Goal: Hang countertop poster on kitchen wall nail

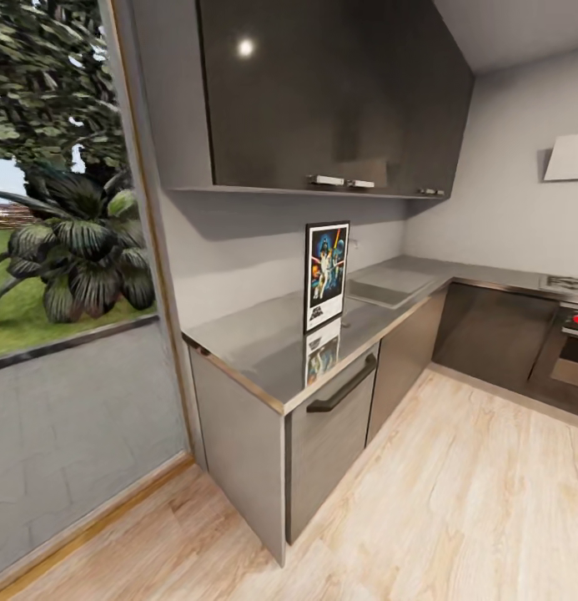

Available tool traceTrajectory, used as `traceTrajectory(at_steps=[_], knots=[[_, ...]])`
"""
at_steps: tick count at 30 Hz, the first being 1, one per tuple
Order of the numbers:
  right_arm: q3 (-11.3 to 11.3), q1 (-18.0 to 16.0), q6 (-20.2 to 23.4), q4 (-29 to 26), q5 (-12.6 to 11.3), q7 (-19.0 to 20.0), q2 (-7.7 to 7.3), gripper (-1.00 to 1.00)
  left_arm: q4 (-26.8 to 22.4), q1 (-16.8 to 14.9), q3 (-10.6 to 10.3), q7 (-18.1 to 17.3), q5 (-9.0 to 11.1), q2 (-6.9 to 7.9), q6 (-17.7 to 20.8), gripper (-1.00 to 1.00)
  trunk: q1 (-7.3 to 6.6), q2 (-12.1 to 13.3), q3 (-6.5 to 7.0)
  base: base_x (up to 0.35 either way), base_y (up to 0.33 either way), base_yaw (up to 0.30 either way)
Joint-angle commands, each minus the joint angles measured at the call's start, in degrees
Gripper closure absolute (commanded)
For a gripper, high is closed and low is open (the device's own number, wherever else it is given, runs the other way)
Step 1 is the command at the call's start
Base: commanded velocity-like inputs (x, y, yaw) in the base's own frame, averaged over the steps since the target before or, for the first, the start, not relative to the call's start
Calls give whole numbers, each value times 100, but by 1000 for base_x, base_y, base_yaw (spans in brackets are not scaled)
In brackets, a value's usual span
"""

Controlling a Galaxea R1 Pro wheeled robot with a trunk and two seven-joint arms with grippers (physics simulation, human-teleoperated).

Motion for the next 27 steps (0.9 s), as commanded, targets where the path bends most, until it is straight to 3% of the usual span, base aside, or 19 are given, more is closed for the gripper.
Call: traceTrajectory(at_steps=[1,9,24,27], knots=[[-1,-3,-17,1,1,-2,0,-100,-3,3,2,0,-1,0,-12,-100,1,-3,-5,83,284,-10],[-3,-3,-17,-1,0,-2,0,-100,-8,1,2,6,0,0,-12,-100,1,-3,-4,100,284,-3],[-34,-6,-17,3,-25,-2,-25,-100,-6,1,2,7,-1,0,-12,-100,1,-3,-4,223,268,0],[-215,-6,-80,-32,-47,-11,-52,-100,-6,1,4,9,-1,0,-12,-100,1,-3,-4,100,112,0]])
